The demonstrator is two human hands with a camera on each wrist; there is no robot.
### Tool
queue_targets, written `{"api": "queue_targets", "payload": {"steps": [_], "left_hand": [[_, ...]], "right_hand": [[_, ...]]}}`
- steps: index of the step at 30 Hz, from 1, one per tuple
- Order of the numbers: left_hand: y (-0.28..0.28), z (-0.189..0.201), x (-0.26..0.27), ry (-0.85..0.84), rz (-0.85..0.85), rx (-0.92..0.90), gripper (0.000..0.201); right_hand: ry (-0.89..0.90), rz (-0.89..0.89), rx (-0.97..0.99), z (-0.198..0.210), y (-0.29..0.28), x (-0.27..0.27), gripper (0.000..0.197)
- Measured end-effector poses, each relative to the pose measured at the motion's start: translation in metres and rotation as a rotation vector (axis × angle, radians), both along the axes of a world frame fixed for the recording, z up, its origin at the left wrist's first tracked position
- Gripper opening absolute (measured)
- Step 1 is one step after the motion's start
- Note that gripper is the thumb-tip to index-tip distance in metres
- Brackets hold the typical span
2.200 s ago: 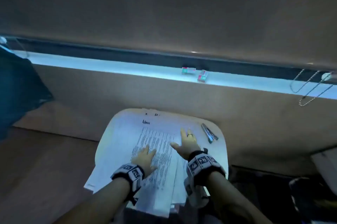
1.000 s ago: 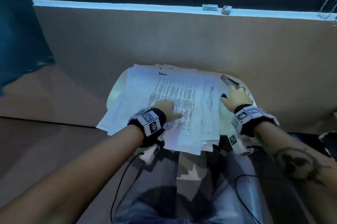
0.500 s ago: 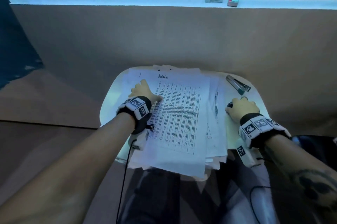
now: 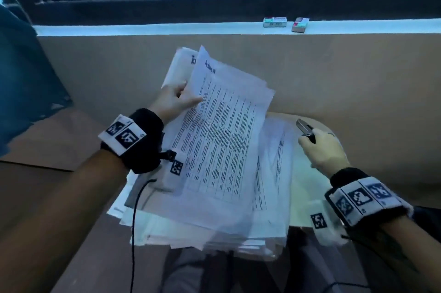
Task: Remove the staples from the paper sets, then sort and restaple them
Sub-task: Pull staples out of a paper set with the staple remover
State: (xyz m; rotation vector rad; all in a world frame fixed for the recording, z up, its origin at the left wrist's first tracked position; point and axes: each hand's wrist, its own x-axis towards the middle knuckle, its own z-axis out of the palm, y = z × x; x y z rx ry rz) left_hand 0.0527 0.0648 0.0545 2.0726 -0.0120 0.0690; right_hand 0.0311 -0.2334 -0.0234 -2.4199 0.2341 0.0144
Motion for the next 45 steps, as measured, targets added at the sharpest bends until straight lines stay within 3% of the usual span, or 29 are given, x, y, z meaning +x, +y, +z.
{"api": "queue_targets", "payload": {"steps": [3, 5, 10, 14, 16, 19, 21, 23, 25, 27, 30, 32, 34, 36, 38, 41, 43, 45], "left_hand": [[-0.009, 0.028, -0.007, -0.164, -0.051, -0.050, 0.024], [-0.018, 0.033, -0.009, -0.265, -0.045, -0.072, 0.018], [-0.025, 0.029, -0.012, -0.384, -0.034, -0.261, 0.016], [-0.022, 0.029, -0.013, -0.400, -0.061, -0.324, 0.013], [-0.019, 0.028, -0.014, -0.409, -0.076, -0.346, 0.013], [-0.013, 0.024, -0.017, -0.424, -0.116, -0.384, 0.016], [-0.009, 0.023, -0.020, -0.442, -0.139, -0.403, 0.019], [-0.004, 0.023, -0.024, -0.450, -0.156, -0.416, 0.021], [-0.001, 0.023, -0.029, -0.457, -0.177, -0.429, 0.024], [0.003, 0.022, -0.033, -0.454, -0.186, -0.453, 0.026], [0.007, 0.021, -0.037, -0.442, -0.143, -0.458, 0.023], [0.009, 0.016, -0.036, -0.494, 0.017, -0.378, 0.029], [0.013, 0.012, -0.029, -0.544, 0.245, -0.249, 0.063], [0.016, 0.020, -0.020, -0.522, 0.286, -0.284, 0.092], [0.014, 0.034, -0.017, -0.532, 0.185, -0.449, 0.077], [0.012, 0.058, -0.022, -0.627, 0.164, -0.522, 0.023], [0.019, 0.063, -0.029, -0.680, 0.107, -0.510, 0.027], [0.030, 0.057, -0.033, -0.722, -0.057, -0.507, 0.024]], "right_hand": [[-0.099, -0.014, 0.521, 0.029, 0.008, 0.003, 0.018], [-0.147, 0.023, 0.712, 0.053, 0.015, 0.009, 0.018], [-0.196, 0.084, 1.006, 0.110, 0.027, 0.016, 0.019], [-0.091, 0.138, 1.215, 0.131, 0.029, 0.005, 0.038], [-0.112, 0.122, 1.254, 0.135, 0.032, 0.000, 0.039], [-0.373, 0.098, 1.091, 0.142, 0.042, -0.006, 0.017], [-0.634, 0.105, 0.754, 0.149, 0.050, -0.008, 0.034], [-0.844, 0.108, 0.298, 0.160, 0.058, -0.008, 0.049], [-0.864, 0.158, -0.042, 0.176, 0.066, -0.010, 0.054], [-0.746, 0.219, -0.227, 0.189, 0.072, -0.009, 0.050], [-0.605, 0.276, -0.251, 0.198, 0.078, -0.010, 0.022], [-0.663, 0.263, -0.220, 0.199, 0.081, -0.013, 0.017], [-0.826, 0.262, -0.159, 0.201, 0.082, -0.016, 0.013], [-1.042, 0.296, -0.126, 0.204, 0.085, -0.023, 0.020], [-1.255, 0.333, -0.152, 0.207, 0.086, -0.033, 0.022], [-1.424, 0.377, -0.173, 0.205, 0.081, -0.056, 0.016], [-1.457, 0.388, -0.197, 0.192, 0.074, -0.071, 0.014], [-1.427, 0.380, -0.196, 0.170, 0.066, -0.081, 0.013]]}}
